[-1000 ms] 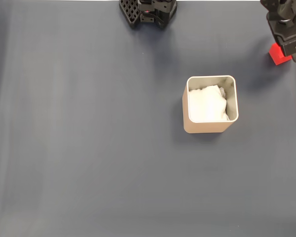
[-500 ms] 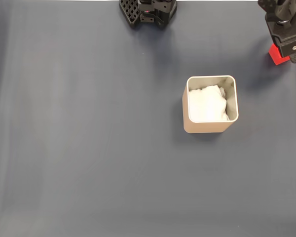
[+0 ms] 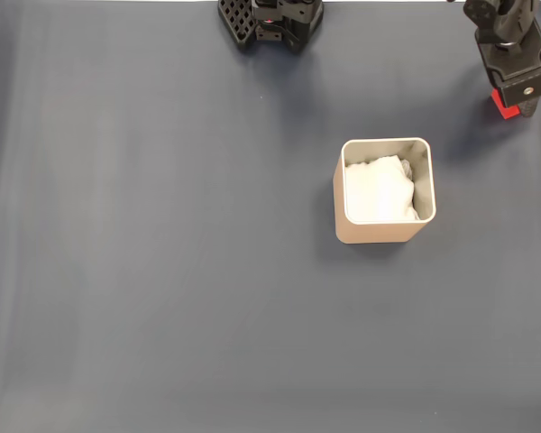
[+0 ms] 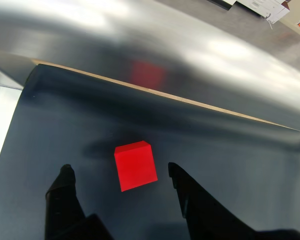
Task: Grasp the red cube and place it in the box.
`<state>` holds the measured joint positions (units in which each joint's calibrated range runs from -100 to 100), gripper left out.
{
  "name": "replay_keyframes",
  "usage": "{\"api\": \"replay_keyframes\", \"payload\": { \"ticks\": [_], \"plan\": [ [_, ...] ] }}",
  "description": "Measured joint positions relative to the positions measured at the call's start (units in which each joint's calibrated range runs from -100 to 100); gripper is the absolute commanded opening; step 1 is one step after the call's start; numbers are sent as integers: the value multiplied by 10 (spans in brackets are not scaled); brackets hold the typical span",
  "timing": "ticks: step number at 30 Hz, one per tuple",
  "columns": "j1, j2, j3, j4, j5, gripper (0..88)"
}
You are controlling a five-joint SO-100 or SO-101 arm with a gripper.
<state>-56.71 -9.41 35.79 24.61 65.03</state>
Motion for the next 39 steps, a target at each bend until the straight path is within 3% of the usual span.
{"api": "replay_keyframes", "payload": {
  "ticks": [6, 8, 12, 17, 39],
  "plan": [
    [0, 0, 0, -1, 0, 406],
    [0, 0, 0, -1, 0, 347],
    [0, 0, 0, -1, 0, 144],
    [-1, 0, 0, 7, 0, 23],
    [-2, -16, -6, 57, -2, 4]
  ]
}}
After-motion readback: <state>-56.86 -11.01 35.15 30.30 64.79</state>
